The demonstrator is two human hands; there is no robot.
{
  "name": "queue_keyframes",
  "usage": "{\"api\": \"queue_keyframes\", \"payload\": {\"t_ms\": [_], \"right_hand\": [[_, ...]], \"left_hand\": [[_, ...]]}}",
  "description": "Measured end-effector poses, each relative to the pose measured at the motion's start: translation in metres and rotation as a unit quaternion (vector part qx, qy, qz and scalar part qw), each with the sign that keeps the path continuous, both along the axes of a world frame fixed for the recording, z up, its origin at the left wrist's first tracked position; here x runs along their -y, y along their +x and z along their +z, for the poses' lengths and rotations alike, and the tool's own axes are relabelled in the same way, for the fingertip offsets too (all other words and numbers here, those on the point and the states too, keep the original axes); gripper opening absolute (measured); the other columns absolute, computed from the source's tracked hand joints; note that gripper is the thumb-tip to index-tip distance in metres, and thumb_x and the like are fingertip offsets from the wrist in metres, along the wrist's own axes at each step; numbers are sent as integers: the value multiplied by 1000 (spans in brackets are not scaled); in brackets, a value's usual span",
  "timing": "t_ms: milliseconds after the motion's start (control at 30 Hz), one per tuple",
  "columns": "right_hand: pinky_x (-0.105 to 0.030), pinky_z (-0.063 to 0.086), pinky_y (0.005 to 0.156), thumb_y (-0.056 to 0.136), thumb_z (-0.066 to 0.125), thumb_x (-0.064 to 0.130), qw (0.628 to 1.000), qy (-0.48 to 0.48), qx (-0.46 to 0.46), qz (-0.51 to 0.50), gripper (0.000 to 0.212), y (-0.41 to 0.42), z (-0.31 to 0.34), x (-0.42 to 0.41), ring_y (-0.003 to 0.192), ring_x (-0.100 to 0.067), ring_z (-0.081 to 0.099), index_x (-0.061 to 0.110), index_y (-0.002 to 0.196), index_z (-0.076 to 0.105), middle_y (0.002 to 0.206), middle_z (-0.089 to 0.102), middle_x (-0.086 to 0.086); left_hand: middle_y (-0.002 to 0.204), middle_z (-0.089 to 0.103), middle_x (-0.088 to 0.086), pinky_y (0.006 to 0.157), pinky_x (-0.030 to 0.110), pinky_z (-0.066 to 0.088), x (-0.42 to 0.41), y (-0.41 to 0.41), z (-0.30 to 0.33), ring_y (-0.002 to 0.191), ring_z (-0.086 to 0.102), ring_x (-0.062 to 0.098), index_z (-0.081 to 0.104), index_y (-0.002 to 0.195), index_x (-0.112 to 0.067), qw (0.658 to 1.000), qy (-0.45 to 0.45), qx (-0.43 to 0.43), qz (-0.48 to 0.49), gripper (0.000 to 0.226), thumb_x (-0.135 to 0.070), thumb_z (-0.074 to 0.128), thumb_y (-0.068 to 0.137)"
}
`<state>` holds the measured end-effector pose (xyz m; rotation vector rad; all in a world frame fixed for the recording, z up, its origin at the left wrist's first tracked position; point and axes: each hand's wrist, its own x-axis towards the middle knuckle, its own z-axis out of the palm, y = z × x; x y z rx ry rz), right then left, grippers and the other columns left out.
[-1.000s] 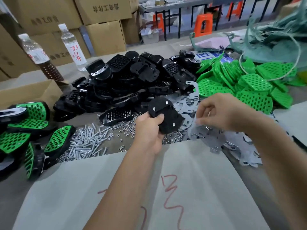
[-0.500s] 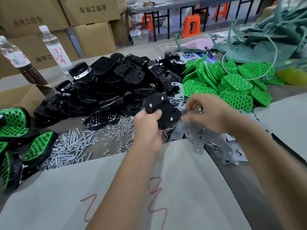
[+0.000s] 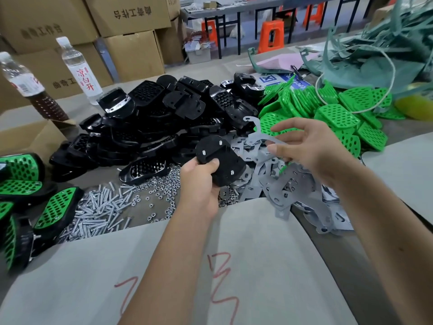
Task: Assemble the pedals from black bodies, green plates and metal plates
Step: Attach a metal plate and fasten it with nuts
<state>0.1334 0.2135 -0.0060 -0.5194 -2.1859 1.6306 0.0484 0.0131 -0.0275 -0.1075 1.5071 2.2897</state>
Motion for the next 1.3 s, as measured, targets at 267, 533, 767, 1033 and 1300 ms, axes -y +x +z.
{"api": "queue_keyframes", "payload": {"t_ms": [267,533,767,1033,1300], "right_hand": [[-28,58,74,82,88,26,968,249,33,-16,24,13,6,0,89,-12,72,22,102,75,96,72,8],[-51,34,107,52,92,63,847,403,316,143,76,40,31,-10,121,-18,30,52,118,56,118,43,12],[-20,35,57,75,91,37,943,323,82,2,32,30,-6,-19,64,-12,46,23,86,64,75,57,6],[-24,52,64,77,91,11,949,279,-123,-75,24,21,-13,-16,71,-21,64,10,82,67,77,68,1],[-29,55,48,98,72,13,971,148,-125,-141,16,2,2,-15,49,-13,68,10,113,73,75,63,-19]], "left_hand": [[123,73,25,100,61,56,-5,8,1,114,70,46,67,125,3,998,-29,-42,-35,33,13,46,101],[115,77,21,89,70,57,-21,27,-1,104,74,43,70,116,-6,989,-53,-70,-122,29,7,49,101],[123,73,26,102,63,54,-21,25,-4,115,70,46,67,126,1,994,-18,-43,-96,33,9,47,101],[116,77,20,95,58,59,-20,21,-3,110,73,42,71,110,-6,997,1,-28,-69,31,11,48,100],[119,75,23,96,56,60,-14,17,2,110,73,41,71,115,-2,999,-16,-27,-44,30,13,49,99]]}}
